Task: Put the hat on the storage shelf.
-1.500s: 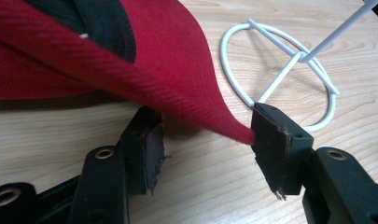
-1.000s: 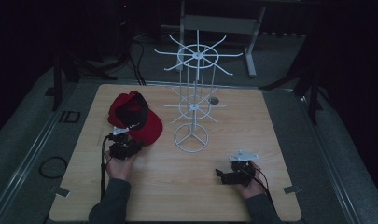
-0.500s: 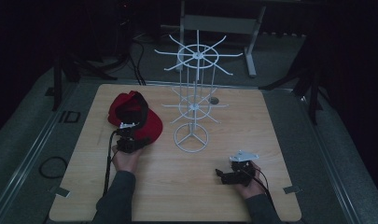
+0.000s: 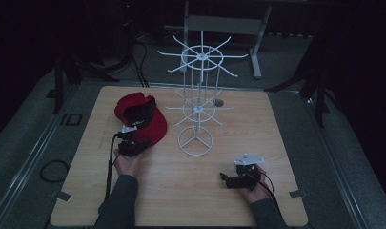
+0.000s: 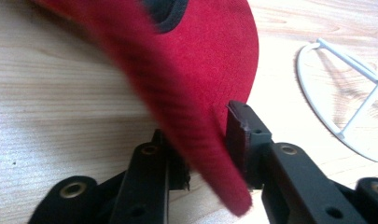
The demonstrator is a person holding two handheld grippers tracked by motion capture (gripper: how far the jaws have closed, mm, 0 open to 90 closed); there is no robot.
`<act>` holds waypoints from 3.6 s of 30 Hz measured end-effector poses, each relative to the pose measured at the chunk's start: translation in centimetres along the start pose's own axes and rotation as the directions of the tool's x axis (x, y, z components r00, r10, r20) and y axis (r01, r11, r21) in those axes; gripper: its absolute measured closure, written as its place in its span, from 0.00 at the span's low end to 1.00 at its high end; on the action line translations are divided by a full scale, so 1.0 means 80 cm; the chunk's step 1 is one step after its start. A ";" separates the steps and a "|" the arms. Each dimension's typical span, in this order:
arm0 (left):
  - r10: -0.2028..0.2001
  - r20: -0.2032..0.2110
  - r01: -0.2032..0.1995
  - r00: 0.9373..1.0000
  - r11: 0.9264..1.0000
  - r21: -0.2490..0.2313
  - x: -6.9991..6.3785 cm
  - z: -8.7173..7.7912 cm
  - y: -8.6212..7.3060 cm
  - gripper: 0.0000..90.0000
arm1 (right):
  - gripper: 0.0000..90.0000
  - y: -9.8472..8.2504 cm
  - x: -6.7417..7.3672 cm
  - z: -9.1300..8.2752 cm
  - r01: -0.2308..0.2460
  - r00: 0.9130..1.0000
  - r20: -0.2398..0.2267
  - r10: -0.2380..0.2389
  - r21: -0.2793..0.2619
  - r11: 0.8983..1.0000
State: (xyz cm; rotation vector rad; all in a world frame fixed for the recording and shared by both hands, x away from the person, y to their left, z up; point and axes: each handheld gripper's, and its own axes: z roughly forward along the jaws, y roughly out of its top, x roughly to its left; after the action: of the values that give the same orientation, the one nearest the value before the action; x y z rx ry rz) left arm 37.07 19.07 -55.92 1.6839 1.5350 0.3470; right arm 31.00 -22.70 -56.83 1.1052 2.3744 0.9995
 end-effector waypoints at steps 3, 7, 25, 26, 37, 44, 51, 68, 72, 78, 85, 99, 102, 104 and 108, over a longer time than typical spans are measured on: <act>0.002 0.003 -0.002 1.000 1.000 -0.022 0.002 -0.003 -0.002 0.86 | 0.15 0.000 0.000 0.000 -0.001 1.000 0.000 0.001 0.001 1.000; 0.022 0.012 -0.021 1.000 0.998 -0.052 0.006 -0.009 -0.004 0.94 | 0.15 0.000 0.000 0.000 -0.001 1.000 0.000 0.001 0.000 1.000; 0.107 0.017 -0.104 0.994 0.985 -0.138 0.007 -0.022 -0.017 0.96 | 0.15 0.000 0.000 0.000 0.000 1.000 0.000 0.000 -0.001 1.000; 0.113 0.018 -0.109 0.993 0.984 -0.140 0.007 -0.023 -0.016 0.96 | 0.15 0.000 0.000 0.000 0.000 1.000 0.000 0.000 -0.001 1.000; 0.139 0.016 -0.133 0.990 0.971 -0.199 -0.001 -0.038 -0.008 0.96 | 0.15 0.000 0.000 0.000 0.000 1.000 0.000 0.000 0.000 1.000; 0.147 0.005 -0.142 0.989 0.966 -0.214 -0.001 -0.043 -0.004 0.95 | 0.15 0.000 0.000 0.000 -0.001 1.000 0.000 0.001 0.001 1.000; 0.146 -0.004 -0.143 0.989 0.960 -0.240 -0.003 -0.054 0.003 0.95 | 0.15 0.000 0.000 0.000 0.000 1.000 0.000 0.000 0.000 1.000; 0.144 -0.005 -0.139 0.990 0.948 -0.286 -0.009 -0.071 0.018 0.95 | 0.15 0.000 0.000 0.000 0.000 1.000 -0.001 0.000 0.000 1.000; 0.144 -0.006 -0.139 0.990 0.945 -0.297 -0.009 -0.076 0.022 0.95 | 0.15 0.000 0.000 0.000 0.000 1.000 0.000 0.000 0.000 1.000; 0.143 -0.006 -0.138 0.990 0.939 -0.315 -0.012 -0.082 0.029 0.95 | 0.15 0.000 0.000 0.000 0.000 1.000 0.000 0.000 0.000 1.000; 0.149 -0.009 -0.143 0.989 0.932 -0.333 -0.016 -0.088 0.036 0.95 | 0.15 0.000 0.000 0.000 -0.001 1.000 -0.001 0.001 -0.001 1.000; 0.150 -0.008 -0.143 0.989 0.920 -0.366 -0.023 -0.102 0.053 0.95 | 0.15 0.000 0.000 0.000 0.005 1.000 0.001 -0.005 -0.002 1.000; 0.149 -0.007 -0.141 0.989 0.919 -0.368 -0.024 -0.104 0.056 0.95 | 0.15 0.000 0.000 0.000 0.003 1.000 0.001 -0.003 -0.002 1.000; 0.149 -0.005 -0.140 0.989 0.919 -0.369 -0.025 -0.106 0.058 0.95 | 0.15 0.000 0.000 0.000 0.004 1.000 0.001 -0.004 -0.002 1.000; 0.145 0.005 -0.133 0.989 0.917 -0.376 -0.027 -0.111 0.061 0.95 | 0.15 0.000 0.000 0.000 0.004 1.000 0.001 -0.004 -0.002 1.000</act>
State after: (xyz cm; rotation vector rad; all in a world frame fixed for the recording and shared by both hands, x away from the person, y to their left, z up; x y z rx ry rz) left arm 34.02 20.76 -46.19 1.4860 1.2332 0.6433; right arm 31.00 -22.73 -56.84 1.0989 2.3736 1.0001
